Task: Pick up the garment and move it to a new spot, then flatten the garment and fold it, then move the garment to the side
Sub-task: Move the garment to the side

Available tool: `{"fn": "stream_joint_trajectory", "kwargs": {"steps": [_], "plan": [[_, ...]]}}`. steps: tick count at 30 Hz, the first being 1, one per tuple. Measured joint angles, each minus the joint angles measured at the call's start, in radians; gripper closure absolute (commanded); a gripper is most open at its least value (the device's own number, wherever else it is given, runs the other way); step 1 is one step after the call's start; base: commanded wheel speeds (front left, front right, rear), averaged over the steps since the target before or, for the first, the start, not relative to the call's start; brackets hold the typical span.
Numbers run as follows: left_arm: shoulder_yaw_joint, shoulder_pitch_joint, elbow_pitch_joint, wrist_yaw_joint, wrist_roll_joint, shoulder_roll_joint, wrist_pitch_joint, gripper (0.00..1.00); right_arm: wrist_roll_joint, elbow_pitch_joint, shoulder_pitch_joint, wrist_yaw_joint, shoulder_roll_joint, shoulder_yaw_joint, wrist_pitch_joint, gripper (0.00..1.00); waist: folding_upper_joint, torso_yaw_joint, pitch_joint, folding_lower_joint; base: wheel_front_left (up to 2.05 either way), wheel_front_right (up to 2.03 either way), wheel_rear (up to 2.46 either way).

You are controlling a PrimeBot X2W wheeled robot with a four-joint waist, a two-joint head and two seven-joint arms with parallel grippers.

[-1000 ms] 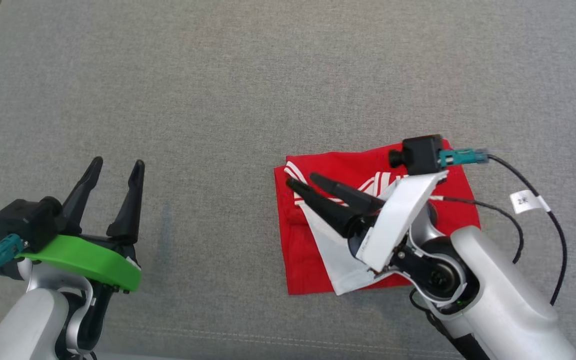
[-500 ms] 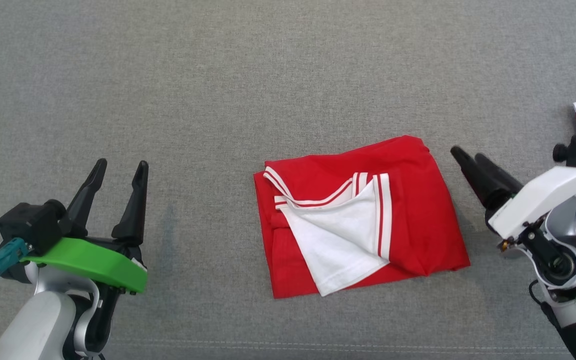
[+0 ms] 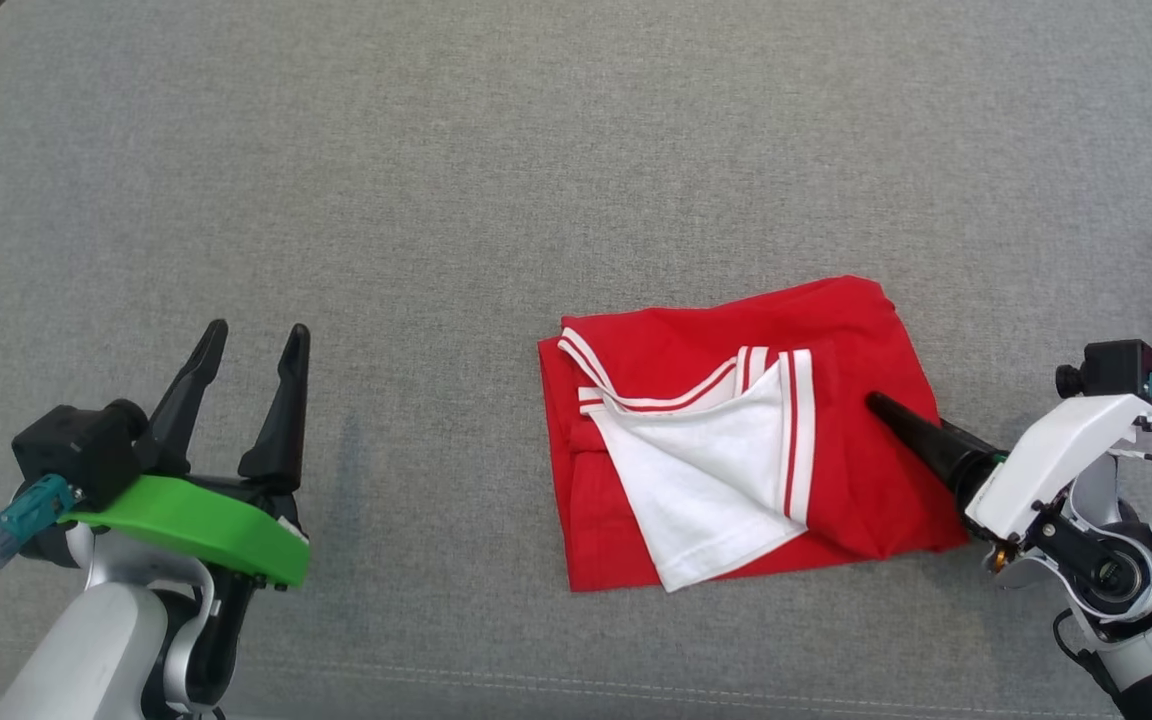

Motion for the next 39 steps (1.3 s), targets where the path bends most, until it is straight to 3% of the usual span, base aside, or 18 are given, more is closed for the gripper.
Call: {"fn": "stream_joint_trajectory", "kwargs": {"steps": [2,3,4,5,10,14,19,30,39], "plan": [[-0.001,0.0,0.0,0.0,0.0,-0.009,0.0,0.0,-0.005,0.012,-0.014,0.003,-0.012,0.012,0.02,0.0,0.0,0.009,0.0,0.0,0.0,0.0,0.0],[-0.002,-0.001,0.001,0.0,0.0,-0.014,0.0,0.0,-0.008,0.02,-0.027,0.004,-0.018,0.02,0.033,0.11,0.0,0.014,0.001,0.0,0.0,0.0,0.0],[-0.003,-0.001,0.004,0.0,0.0,-0.016,0.0,0.0,-0.017,0.026,-0.045,0.012,-0.024,0.029,0.038,0.9,0.0,0.018,0.001,0.0,0.0,0.0,0.0],[-0.003,-0.001,0.008,0.0,0.0,-0.016,0.0,0.0,-0.018,0.035,-0.065,0.013,-0.022,0.031,0.042,1.0,0.0,0.022,0.001,0.0,0.0,0.0,0.0],[-0.009,-0.001,0.015,0.0,0.0,-0.019,0.0,0.0,-0.015,0.044,-0.121,0.029,-0.044,0.053,0.115,1.0,0.0,0.035,-0.007,0.0,0.0,0.0,0.0],[0.014,0.001,0.024,0.0,0.0,-0.019,-0.003,0.0,-0.031,0.011,-0.172,0.042,-0.145,0.025,0.156,1.0,0.0,0.034,-0.017,0.0,0.0,0.0,0.0],[0.047,0.012,0.039,0.0,0.0,-0.01,-0.011,0.0,-0.052,-0.054,-0.234,0.046,-0.219,-0.046,0.155,1.0,0.0,0.011,-0.025,0.0,0.0,0.0,0.0],[0.063,0.027,0.034,0.0,0.014,0.004,-0.011,0.0,-0.041,-0.094,-0.236,0.042,-0.293,-0.116,0.174,1.0,0.0,-0.073,-0.049,0.0,0.0,0.0,0.0],[0.056,0.04,-0.008,0.0,0.016,0.009,0.012,0.0,-0.047,-0.044,-0.203,-0.028,-0.356,-0.185,0.179,1.0,0.0,-0.137,-0.049,0.0,0.0,0.0,0.0]]}}
